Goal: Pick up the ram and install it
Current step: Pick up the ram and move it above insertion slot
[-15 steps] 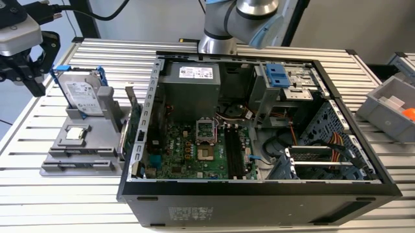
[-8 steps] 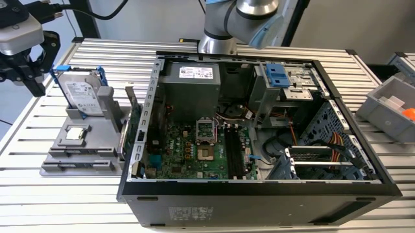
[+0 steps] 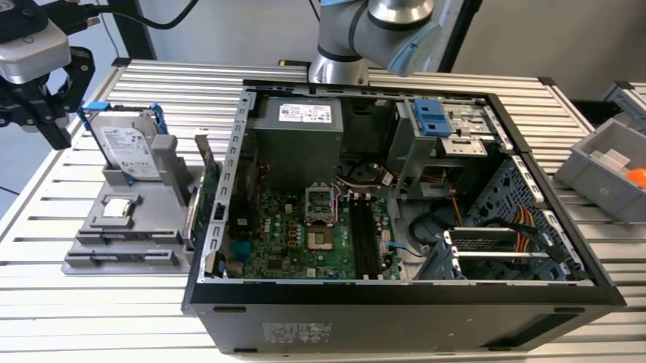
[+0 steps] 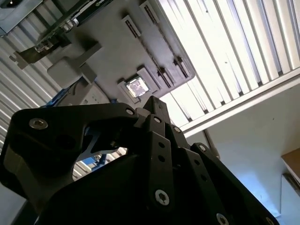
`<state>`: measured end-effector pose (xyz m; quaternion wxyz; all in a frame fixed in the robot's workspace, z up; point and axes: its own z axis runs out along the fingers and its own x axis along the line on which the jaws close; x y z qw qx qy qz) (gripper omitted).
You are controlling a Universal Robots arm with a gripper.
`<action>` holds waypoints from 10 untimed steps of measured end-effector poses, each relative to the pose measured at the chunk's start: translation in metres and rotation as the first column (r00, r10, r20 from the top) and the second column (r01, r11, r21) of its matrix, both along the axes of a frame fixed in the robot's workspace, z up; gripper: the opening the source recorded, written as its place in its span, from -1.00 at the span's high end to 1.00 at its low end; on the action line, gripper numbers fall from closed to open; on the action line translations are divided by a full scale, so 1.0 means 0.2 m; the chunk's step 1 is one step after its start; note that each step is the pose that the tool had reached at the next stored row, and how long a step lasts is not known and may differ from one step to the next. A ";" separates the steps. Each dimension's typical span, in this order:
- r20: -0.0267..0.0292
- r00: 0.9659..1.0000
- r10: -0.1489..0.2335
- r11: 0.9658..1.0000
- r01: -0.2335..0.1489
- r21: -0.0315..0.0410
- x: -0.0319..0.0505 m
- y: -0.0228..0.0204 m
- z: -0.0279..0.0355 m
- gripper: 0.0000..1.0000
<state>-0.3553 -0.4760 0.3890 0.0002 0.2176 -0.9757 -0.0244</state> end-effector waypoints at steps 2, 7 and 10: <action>0.000 1.000 0.001 1.000 -0.001 0.000 0.000 0.000 0.000 1.00; 0.000 1.000 0.001 1.000 -0.001 0.000 0.000 0.001 0.000 1.00; 0.000 1.000 0.001 1.000 -0.001 0.000 0.000 0.001 0.000 1.00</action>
